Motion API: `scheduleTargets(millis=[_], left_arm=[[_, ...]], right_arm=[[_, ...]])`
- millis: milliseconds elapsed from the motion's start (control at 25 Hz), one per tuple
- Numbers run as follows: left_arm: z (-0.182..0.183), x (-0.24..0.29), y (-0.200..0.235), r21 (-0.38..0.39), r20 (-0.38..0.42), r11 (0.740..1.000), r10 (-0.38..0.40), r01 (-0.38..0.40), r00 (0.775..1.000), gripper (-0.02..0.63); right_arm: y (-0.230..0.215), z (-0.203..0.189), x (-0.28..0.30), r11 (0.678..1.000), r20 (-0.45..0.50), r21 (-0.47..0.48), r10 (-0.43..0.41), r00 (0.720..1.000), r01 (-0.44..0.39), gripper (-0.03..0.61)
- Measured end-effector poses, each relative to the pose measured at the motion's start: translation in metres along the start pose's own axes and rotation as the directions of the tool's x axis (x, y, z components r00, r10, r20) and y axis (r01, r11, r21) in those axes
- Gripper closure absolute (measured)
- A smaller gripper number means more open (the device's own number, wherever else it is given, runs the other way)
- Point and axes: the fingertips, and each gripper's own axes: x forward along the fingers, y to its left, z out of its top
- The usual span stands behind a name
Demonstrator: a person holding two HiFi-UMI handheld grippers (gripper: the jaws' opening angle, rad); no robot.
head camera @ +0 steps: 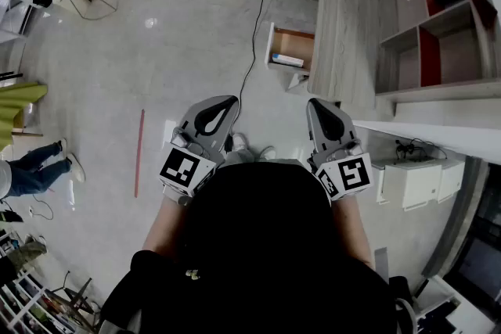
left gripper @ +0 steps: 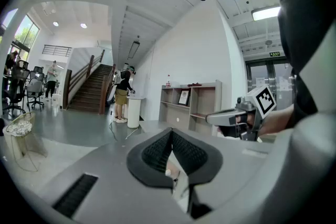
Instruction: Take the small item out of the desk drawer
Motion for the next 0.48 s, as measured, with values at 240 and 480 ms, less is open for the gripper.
scheduleTargets(millis=[240, 480], left_arm=[[-0.001, -0.009, 0.028, -0.03, 0.01, 1.0, -0.004, 0.004, 1.0, 0.604], [-0.017, -0.01, 0.053, -0.057, 0.006, 0.998, -0.024, 0.024, 1.0, 0.604]], right_arm=[[0.012, 0.001, 0.022, 1.0, -0.018, 0.015, -0.015, 1.0, 0.015, 0.581], [0.016, -0.004, 0.039, 0.997, -0.029, 0.059, -0.044, 0.999, 0.045, 0.581]])
